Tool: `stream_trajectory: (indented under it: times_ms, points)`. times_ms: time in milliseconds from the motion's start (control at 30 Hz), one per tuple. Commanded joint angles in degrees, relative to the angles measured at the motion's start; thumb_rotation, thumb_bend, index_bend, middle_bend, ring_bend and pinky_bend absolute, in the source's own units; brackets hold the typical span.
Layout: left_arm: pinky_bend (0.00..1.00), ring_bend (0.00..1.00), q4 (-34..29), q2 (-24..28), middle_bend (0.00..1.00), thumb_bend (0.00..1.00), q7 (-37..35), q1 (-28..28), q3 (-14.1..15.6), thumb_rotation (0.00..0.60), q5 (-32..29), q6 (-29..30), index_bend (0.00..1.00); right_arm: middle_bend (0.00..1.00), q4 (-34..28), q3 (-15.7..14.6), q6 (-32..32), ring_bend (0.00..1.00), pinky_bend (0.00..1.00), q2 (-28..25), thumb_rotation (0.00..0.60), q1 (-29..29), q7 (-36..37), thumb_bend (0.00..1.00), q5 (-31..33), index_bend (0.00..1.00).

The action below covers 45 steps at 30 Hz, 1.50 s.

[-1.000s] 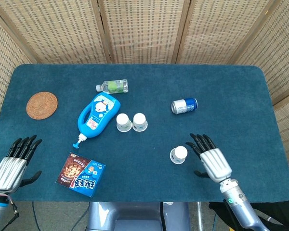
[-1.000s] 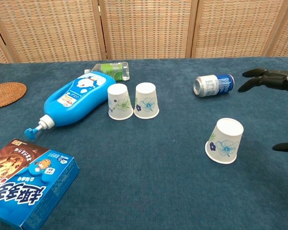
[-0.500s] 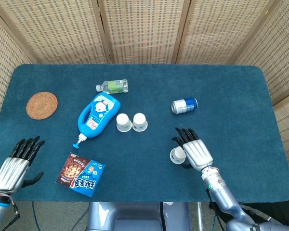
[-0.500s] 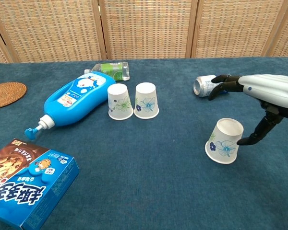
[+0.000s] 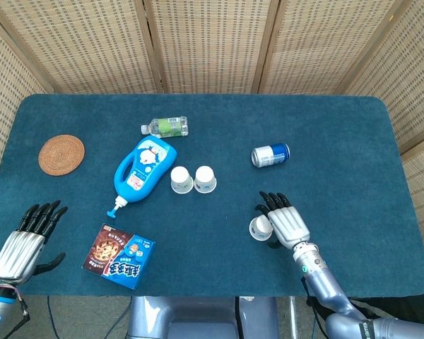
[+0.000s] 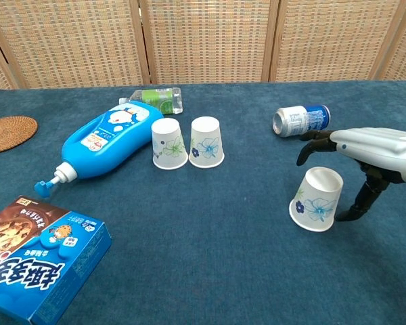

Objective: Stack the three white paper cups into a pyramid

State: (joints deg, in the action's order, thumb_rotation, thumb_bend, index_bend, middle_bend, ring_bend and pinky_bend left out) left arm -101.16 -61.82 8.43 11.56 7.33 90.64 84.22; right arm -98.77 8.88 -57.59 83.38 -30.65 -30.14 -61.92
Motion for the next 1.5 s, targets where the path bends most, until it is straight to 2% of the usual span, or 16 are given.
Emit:
stream_trajectory:
  times_ms: [33, 200, 367, 533, 733, 1033, 1300, 1500]
  points:
    - [0.00, 0.00, 0.0, -0.1, 0.00, 0.28, 0.0, -0.2, -0.3, 0.600, 0.1, -0.3, 0.04, 0.00, 1.8, -0.2, -0.1, 0.00, 0.10, 1.2, 0.600, -0.7, 0.4, 0.23, 0.3, 0.33]
    - [0.00, 0.00, 0.3, -0.1, 0.00, 0.29, -0.3, -0.4, -0.9, 0.600, 0.3, -0.7, 0.04, 0.01, 4.1, -0.2, -0.4, 0.00, 0.11, 2.3, 0.600, -1.3, 0.9, 0.23, 0.9, 0.46]
    - [0.00, 0.00, 0.6, -0.3, 0.00, 0.28, -0.6, -0.5, -1.4, 0.600, 0.5, -1.4, 0.04, 0.04, 4.7, -0.4, -0.8, 0.00, 0.12, 2.3, 0.600, -1.6, 1.9, 0.25, 0.6, 0.53]
    - [0.00, 0.00, 0.7, -0.3, 0.00, 0.29, -0.4, -0.7, -1.9, 0.600, 0.2, -2.0, 0.04, 0.04, 2.7, 0.2, -1.3, 0.00, 0.12, 0.7, 0.600, -2.3, 1.6, 0.25, 0.4, 0.53]
    - [0.00, 0.00, 0.9, -0.6, 0.00, 0.29, 0.0, -0.9, -2.8, 0.600, -0.3, -2.4, 0.04, 0.04, -0.6, 2.5, -2.0, 0.00, 0.12, -2.2, 0.600, -4.1, -0.8, 0.25, 2.5, 0.53]
    - [0.00, 0.00, 1.2, -0.8, 0.00, 0.29, -0.5, -0.8, -3.9, 0.600, -1.4, -3.5, 0.04, 0.04, -6.3, 8.6, -2.8, 0.00, 0.12, -6.3, 0.600, -9.9, -7.0, 0.25, 8.3, 0.53]
    - [0.00, 0.00, 1.9, -0.9, 0.00, 0.29, -1.5, -0.3, -4.5, 0.600, -2.2, -5.1, 0.04, 0.05, -7.9, 11.9, -2.8, 0.00, 0.12, -5.7, 0.600, -16.5, -13.0, 0.25, 15.1, 0.53]
    - [0.00, 0.00, 2.5, -0.9, 0.00, 0.29, -2.6, 0.0, -5.2, 0.600, -3.0, -5.7, 0.04, 0.05, -4.8, 13.6, -2.0, 0.00, 0.12, -2.7, 0.600, -22.8, -17.1, 0.25, 22.0, 0.53]
